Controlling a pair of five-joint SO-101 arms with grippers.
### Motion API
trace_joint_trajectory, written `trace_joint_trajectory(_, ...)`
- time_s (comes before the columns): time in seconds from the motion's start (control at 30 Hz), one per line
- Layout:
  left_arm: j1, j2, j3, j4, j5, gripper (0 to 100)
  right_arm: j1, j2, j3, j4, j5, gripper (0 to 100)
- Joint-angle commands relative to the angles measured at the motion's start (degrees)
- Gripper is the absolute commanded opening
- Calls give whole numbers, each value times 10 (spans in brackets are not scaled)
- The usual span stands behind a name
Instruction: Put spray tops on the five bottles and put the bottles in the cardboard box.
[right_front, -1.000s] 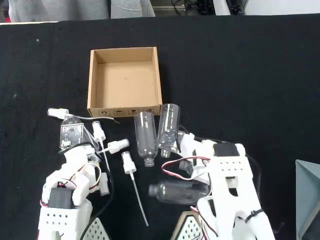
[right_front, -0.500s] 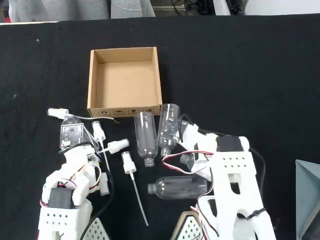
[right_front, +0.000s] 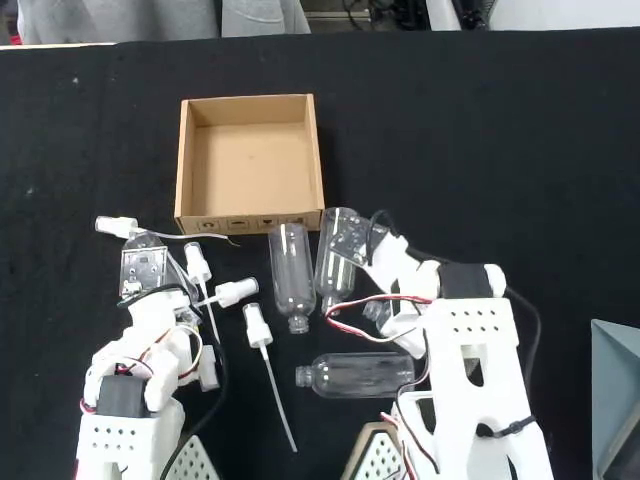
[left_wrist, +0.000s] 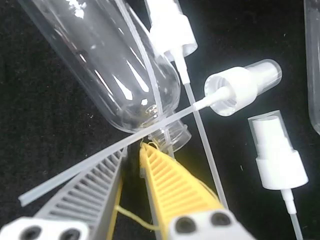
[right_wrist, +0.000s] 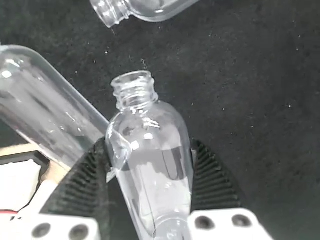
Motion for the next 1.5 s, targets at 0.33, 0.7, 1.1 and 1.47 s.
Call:
trace_joint_trajectory(0.33,-4,-3,14,4,-5,33,-11,-2,-39,6,-69,57)
trace_joint_trajectory(0.7,-4,-3,14,4,-5,33,-11,-2,-60,46,-109,57)
trace_joint_trajectory(1.1,-4,-3,14,4,-5,33,-11,-48,-77,50,-184,57)
trace_joint_trajectory(1.47,-4,-3,14,4,-5,33,71,-213,-72,44,-203,34)
